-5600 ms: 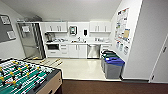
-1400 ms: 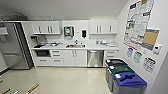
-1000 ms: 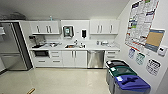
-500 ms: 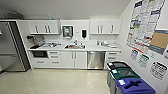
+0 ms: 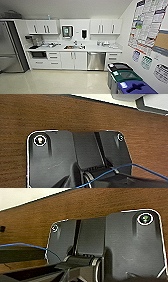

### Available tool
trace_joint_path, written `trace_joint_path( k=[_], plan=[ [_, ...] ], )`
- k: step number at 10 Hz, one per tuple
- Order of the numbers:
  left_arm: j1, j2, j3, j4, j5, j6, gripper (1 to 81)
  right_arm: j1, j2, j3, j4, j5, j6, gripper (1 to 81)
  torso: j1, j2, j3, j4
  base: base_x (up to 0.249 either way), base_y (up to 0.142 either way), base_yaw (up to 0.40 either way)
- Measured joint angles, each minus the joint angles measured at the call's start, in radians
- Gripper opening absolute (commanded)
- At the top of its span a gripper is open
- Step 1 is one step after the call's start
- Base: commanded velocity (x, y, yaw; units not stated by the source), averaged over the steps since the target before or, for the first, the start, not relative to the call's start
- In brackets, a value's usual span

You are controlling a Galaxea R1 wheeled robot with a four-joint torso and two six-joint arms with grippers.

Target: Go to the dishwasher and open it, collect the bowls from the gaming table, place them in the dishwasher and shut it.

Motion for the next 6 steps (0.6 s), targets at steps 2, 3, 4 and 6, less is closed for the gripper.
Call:
trace_joint_path(
  k=[2, 3, 4, 6],
  plan=[
    [0.001, 0.0, 0.0, 0.0, 0.0, 0.0, 81.1, 0.0, 0.0, 0.0, 0.0, 0.0, 0.0, 81.1, 0.0, 0.0, 0.0, 0.0, 0.134, 0.0, 0.0],
    [0.0, 0.0, 0.0, 0.0, 0.0, 0.0, 81.1, 0.0, 0.001, 0.0, 0.0, 0.0, 0.0, 81.1, 0.0, 0.0, 0.0, 0.0, 0.135, 0.0, 0.0],
    [0.0, 0.0, 0.0, 0.0, 0.0, 0.0, 81.1, 0.001, 0.0, 0.0, 0.0, 0.0, 0.0, 81.1, 0.0, 0.0, 0.0, 0.0, 0.135, 0.0, 0.0],
    [0.0, 0.0, 0.0, 0.0, 0.0, 0.0, 81.1, 0.0, 0.0, 0.0, 0.0, 0.0, 0.0, 81.1, 0.0, 0.0, 0.0, 0.0, 0.135, 0.0, 0.0]
  ],
)
